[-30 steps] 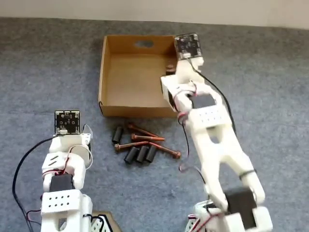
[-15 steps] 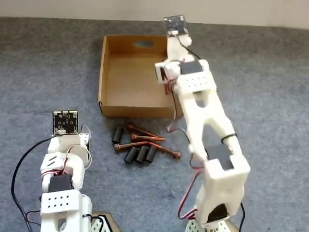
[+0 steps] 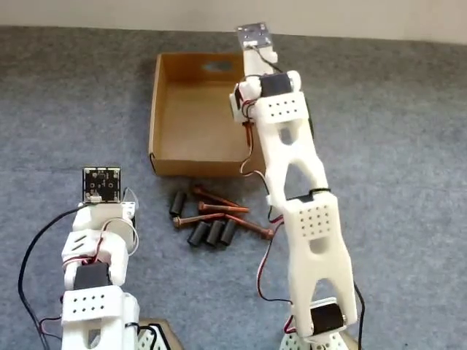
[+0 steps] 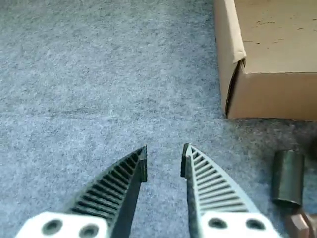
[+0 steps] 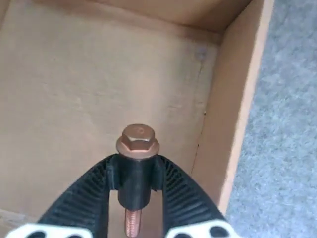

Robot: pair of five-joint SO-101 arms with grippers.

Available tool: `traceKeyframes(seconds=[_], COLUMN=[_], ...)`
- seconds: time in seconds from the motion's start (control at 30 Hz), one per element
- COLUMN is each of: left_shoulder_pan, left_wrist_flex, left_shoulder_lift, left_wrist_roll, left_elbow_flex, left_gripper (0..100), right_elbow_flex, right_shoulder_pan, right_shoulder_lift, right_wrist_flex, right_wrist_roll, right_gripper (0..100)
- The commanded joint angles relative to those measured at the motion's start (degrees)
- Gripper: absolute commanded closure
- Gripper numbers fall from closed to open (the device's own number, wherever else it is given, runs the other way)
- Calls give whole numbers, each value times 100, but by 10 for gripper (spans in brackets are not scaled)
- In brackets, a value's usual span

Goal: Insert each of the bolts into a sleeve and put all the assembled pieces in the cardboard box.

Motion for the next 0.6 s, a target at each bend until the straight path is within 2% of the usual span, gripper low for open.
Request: traceKeyframes(seconds=[0.0, 0.57], left_shoulder_pan=[-4, -4], left_wrist_flex=[0, 0], left_shoulder_lift=[31, 31], left_wrist_roll=[-53, -70], left_elbow_flex=[-277, -277], left_gripper=[864, 864], right_elbow_flex=[-567, -154], right_shoulder_pan=[92, 312], right_shoulder_lift=[154, 303], right_wrist_flex=[48, 127], right_wrist_roll=[-35, -44], right_gripper=[992, 992])
